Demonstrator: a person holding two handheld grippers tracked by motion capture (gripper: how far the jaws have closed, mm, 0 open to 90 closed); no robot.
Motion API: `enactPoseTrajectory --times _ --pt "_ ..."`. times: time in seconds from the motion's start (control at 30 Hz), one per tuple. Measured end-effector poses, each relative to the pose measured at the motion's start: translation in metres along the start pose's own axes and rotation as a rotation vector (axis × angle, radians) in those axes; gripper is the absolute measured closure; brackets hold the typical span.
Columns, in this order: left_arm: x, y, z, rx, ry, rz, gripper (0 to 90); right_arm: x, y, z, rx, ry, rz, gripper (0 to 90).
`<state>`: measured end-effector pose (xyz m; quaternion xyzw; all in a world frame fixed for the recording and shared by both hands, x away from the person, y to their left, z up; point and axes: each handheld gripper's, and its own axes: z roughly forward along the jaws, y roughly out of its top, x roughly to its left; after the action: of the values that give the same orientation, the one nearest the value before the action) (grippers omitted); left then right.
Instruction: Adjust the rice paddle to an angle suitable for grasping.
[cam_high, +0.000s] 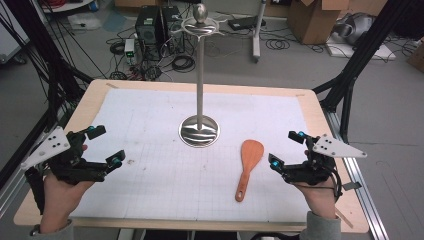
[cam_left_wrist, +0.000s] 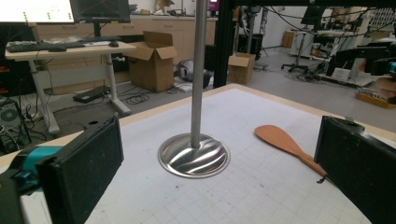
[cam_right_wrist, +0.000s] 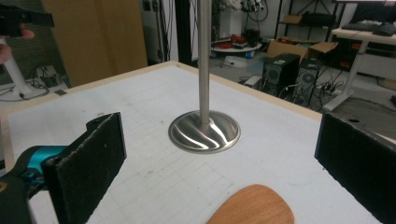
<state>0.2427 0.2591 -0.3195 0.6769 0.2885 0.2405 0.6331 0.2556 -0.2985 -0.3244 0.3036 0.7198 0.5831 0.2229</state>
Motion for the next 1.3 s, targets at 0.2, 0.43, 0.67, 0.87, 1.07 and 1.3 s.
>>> enactPoseTrajectory --times 0.2,0.43,0.67,0.87,1.07,1.3 --pt "-0.002 0.000 0.002 0.010 -0.005 0.001 1.7 -0.001 -0.003 0.003 0.011 0.037 0.003 14.2" --pt "-0.003 -0.002 0.004 0.025 -0.009 0.001 1.7 0.000 -0.008 0.012 0.047 0.060 -0.013 39.0" --pt "-0.003 -0.005 0.003 0.035 -0.002 -0.004 1.7 -0.002 -0.012 0.023 0.086 0.077 -0.021 61.6" --pt "-0.004 -0.008 0.002 0.050 0.000 -0.002 1.7 -0.004 -0.016 0.033 0.118 0.086 -0.040 75.4" --pt "-0.004 -0.012 0.001 0.062 0.005 -0.005 1.7 -0.004 -0.020 0.047 0.160 0.090 -0.073 89.0" --pt "-0.003 -0.019 0.000 0.061 -0.005 0.004 1.7 -0.005 -0.026 0.061 0.192 0.109 -0.073 89.1"
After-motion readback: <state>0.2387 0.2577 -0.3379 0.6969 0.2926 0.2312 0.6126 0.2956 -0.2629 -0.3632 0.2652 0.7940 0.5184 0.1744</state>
